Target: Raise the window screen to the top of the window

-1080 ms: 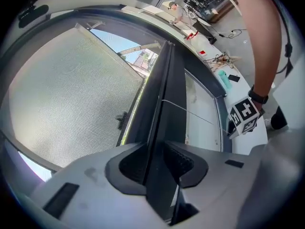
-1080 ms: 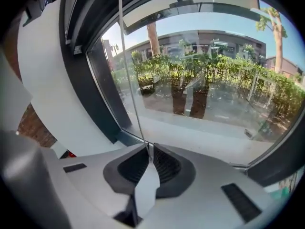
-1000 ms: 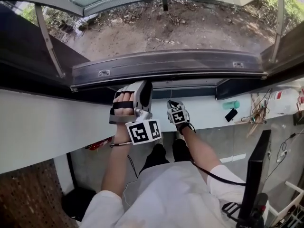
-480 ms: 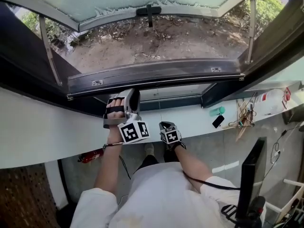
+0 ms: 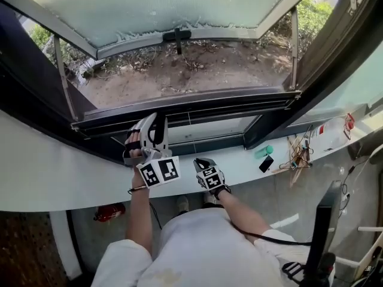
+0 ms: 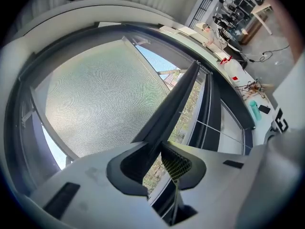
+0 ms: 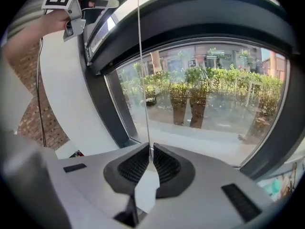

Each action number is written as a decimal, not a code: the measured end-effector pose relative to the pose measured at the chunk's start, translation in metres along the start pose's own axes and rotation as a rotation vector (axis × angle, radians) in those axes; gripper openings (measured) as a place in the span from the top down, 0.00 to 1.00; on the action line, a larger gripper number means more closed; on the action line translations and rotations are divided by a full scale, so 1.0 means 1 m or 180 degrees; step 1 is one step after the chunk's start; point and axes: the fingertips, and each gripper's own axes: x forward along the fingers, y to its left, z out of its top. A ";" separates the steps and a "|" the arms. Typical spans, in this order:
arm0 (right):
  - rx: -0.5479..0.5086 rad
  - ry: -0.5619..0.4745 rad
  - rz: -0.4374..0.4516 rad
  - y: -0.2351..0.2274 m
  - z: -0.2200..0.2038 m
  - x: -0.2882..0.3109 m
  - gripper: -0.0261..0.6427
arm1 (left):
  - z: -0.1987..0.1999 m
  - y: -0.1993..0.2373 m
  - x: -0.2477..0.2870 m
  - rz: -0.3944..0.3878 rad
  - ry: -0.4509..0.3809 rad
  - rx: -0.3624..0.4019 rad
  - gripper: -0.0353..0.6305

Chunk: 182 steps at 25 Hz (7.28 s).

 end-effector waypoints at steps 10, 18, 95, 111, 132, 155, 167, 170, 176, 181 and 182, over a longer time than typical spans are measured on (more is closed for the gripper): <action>-0.0005 -0.0129 -0.0081 -0.006 0.012 -0.005 0.92 | 0.009 0.011 -0.007 0.0058 -0.0071 -0.0479 0.83; -0.0023 -0.0299 -0.0060 -0.007 0.029 -0.009 0.92 | 0.004 0.006 -0.026 0.0085 -0.0136 -0.0909 0.84; -0.0306 -0.2322 0.0046 0.036 0.236 -0.155 0.92 | -0.046 -0.061 -0.049 -0.0258 -0.0003 -0.2936 0.94; -0.0356 -0.2722 -0.0098 0.023 0.300 -0.202 0.92 | 0.002 -0.010 -0.027 -0.0276 -0.0339 -0.2830 0.94; -0.0534 -0.3249 0.0009 0.049 0.371 -0.255 0.92 | 0.054 0.048 -0.017 -0.0181 -0.0742 -0.2757 0.94; -0.1133 -0.4138 0.0006 0.087 0.498 -0.370 0.92 | 0.067 0.068 -0.029 -0.0128 -0.0946 -0.2844 0.94; -0.0309 -0.4988 0.0482 0.090 0.468 -0.428 0.92 | 0.051 0.065 -0.027 -0.0100 -0.0866 -0.2860 0.94; -0.0158 -0.4793 0.0523 0.084 0.442 -0.415 0.92 | 0.040 0.056 -0.027 -0.0107 -0.0782 -0.2907 0.94; -0.0113 -0.3090 -0.0279 0.047 0.375 -0.285 0.95 | 0.028 0.042 -0.032 -0.0093 -0.0654 -0.2918 0.94; -0.0171 -0.2413 -0.0557 0.037 0.337 -0.242 0.96 | 0.019 0.025 -0.040 -0.0143 -0.0501 -0.3030 0.94; -0.0175 -0.2369 -0.0565 0.037 0.335 -0.238 0.96 | 0.017 0.023 -0.041 -0.0156 -0.0491 -0.3052 0.94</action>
